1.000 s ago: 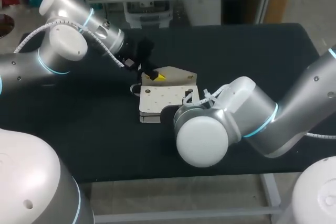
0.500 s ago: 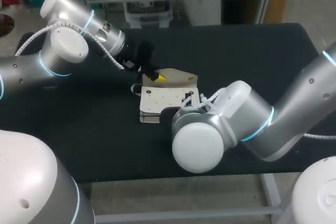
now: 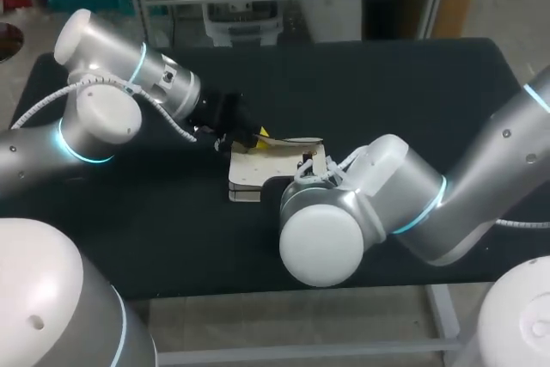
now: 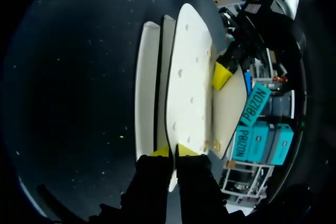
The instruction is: Pick up the bag, open it, inspect its contents, close it, and place it on the opposite side
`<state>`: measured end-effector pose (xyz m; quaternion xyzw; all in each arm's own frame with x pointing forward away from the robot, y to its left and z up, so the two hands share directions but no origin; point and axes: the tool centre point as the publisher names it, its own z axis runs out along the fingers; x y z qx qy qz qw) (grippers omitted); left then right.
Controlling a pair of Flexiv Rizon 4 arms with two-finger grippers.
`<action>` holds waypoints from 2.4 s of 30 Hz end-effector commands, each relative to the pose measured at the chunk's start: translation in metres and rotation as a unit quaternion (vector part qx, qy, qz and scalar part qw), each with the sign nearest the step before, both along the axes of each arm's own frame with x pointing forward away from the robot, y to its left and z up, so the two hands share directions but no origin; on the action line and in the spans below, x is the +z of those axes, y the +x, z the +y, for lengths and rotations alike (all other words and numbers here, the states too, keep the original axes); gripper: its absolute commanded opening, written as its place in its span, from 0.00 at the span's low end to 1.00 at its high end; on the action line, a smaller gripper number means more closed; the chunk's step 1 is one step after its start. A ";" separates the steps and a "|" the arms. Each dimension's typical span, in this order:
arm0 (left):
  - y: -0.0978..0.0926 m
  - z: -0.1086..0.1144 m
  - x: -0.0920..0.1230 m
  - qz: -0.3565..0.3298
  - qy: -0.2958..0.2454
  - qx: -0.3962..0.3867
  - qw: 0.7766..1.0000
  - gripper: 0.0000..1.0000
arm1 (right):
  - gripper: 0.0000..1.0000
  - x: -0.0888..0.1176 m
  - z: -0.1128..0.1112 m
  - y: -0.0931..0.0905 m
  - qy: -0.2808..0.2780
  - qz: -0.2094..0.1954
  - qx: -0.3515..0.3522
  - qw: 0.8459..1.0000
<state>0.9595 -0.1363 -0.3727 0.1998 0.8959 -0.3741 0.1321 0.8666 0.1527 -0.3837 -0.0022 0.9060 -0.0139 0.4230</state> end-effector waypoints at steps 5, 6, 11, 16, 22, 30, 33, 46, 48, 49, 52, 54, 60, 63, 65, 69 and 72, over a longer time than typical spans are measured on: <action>-0.016 -0.001 -0.008 -0.008 -0.010 0.024 1.000 0.07 | 0.00 -0.007 -0.002 -0.001 0.004 -0.076 0.007 0.997; -0.016 0.000 -0.005 -0.005 -0.014 0.025 1.000 0.18 | 0.00 -0.007 -0.002 -0.001 0.004 -0.076 0.007 0.997; -0.016 0.003 0.009 -0.012 -0.024 0.027 0.999 0.50 | 0.00 -0.007 -0.002 -0.001 0.004 -0.076 0.007 0.997; -0.015 0.008 0.023 -0.015 -0.029 0.023 0.999 0.47 | 0.00 -0.007 -0.002 -0.001 0.004 -0.076 0.007 0.997; -0.011 0.010 0.037 -0.017 -0.032 0.022 0.999 0.40 | 0.00 -0.007 -0.002 -0.001 0.004 -0.076 0.007 0.997; -0.006 0.007 0.039 -0.024 -0.021 0.025 0.999 0.00 | 0.00 -0.007 -0.002 -0.001 0.004 -0.076 0.007 0.997; -0.008 0.007 0.034 -0.024 -0.015 0.021 0.999 0.00 | 0.00 -0.007 -0.002 -0.001 0.004 -0.076 0.007 0.997; -0.033 0.012 0.009 -0.025 -0.006 -0.003 1.000 0.00 | 0.00 -0.007 -0.002 -0.001 0.004 -0.076 0.007 0.997; -0.032 0.012 0.006 -0.021 -0.006 -0.004 1.000 0.00 | 0.00 -0.007 -0.002 -0.001 0.004 -0.076 0.007 0.997; -0.032 0.012 0.005 -0.020 -0.006 -0.005 1.000 0.00 | 0.00 -0.007 -0.002 -0.001 0.004 -0.076 0.007 0.997; -0.036 0.010 0.002 -0.025 -0.002 -0.013 1.000 0.00 | 0.00 -0.007 -0.002 -0.001 0.004 -0.076 0.007 0.997; -0.039 0.010 0.000 -0.032 0.006 -0.017 0.999 0.00 | 0.00 -0.007 -0.002 -0.001 0.004 -0.076 0.007 0.997; -0.041 0.013 0.001 -0.032 0.005 -0.014 0.999 0.00 | 0.00 -0.007 -0.002 -0.001 0.004 -0.076 0.007 0.997; -0.042 0.012 0.004 -0.033 0.001 -0.016 0.999 0.00 | 0.00 -0.007 -0.002 -0.001 0.004 -0.076 0.007 0.997; -0.043 0.010 0.006 -0.037 -0.001 -0.020 0.999 0.24 | 0.00 -0.007 -0.002 -0.001 0.004 -0.076 0.007 0.997; -0.042 0.006 0.011 -0.041 -0.004 -0.024 0.999 0.22 | 0.00 -0.007 -0.002 -0.001 0.004 -0.076 0.007 0.997; -0.040 0.003 0.012 -0.043 -0.006 -0.027 0.999 0.15 | 0.00 -0.007 -0.002 -0.001 0.004 -0.076 0.007 0.997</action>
